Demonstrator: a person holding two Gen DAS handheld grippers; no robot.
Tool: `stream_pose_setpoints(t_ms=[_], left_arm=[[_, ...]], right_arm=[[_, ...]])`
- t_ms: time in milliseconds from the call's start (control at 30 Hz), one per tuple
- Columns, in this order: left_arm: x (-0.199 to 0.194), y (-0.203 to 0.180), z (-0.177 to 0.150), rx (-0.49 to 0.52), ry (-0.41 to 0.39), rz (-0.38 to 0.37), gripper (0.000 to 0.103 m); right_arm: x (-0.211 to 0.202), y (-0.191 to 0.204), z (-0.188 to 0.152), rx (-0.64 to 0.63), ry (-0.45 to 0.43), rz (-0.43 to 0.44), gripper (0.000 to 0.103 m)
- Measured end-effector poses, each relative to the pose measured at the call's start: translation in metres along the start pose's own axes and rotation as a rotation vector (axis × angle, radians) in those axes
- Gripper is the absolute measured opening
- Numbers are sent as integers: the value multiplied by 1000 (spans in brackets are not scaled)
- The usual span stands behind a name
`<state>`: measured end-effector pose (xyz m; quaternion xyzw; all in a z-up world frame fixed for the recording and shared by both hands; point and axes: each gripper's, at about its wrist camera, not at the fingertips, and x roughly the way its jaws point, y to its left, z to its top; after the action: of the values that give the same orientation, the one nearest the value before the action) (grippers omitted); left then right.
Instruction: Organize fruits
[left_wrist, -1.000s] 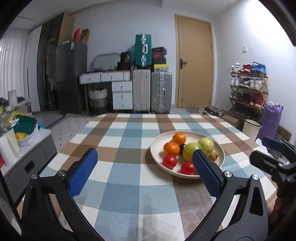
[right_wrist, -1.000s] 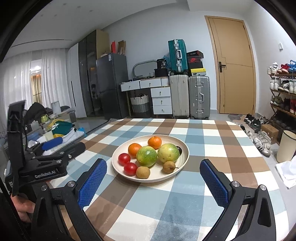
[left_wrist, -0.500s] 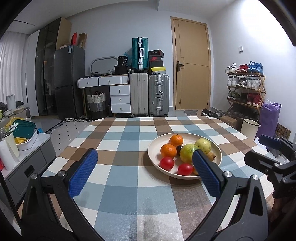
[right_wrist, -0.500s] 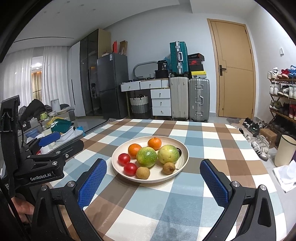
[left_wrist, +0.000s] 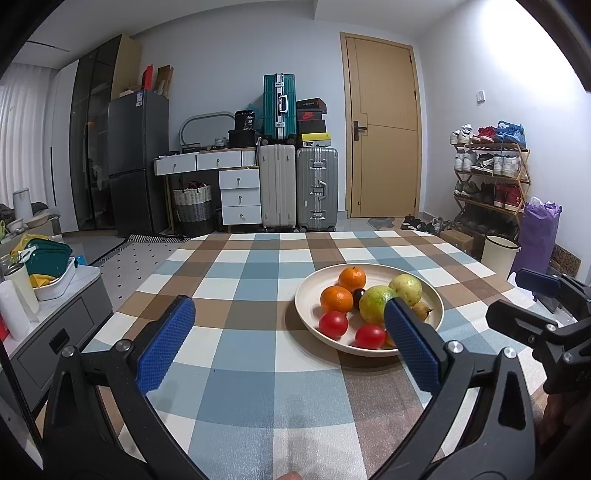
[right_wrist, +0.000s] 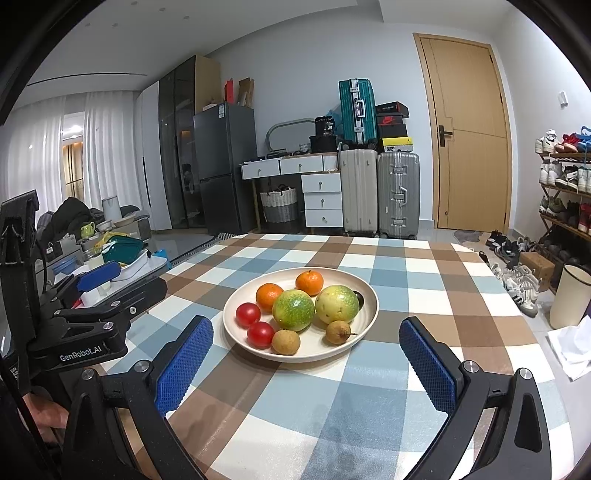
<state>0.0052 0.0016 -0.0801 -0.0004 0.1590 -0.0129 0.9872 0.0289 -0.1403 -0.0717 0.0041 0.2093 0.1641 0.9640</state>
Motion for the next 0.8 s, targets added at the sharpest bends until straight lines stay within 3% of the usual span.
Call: stream_pose_setpoints(t_ms=[800], left_arm=[[-1, 2, -1, -2, 1, 8, 102]], right_arm=[[3, 1, 0, -3, 14, 2, 103]])
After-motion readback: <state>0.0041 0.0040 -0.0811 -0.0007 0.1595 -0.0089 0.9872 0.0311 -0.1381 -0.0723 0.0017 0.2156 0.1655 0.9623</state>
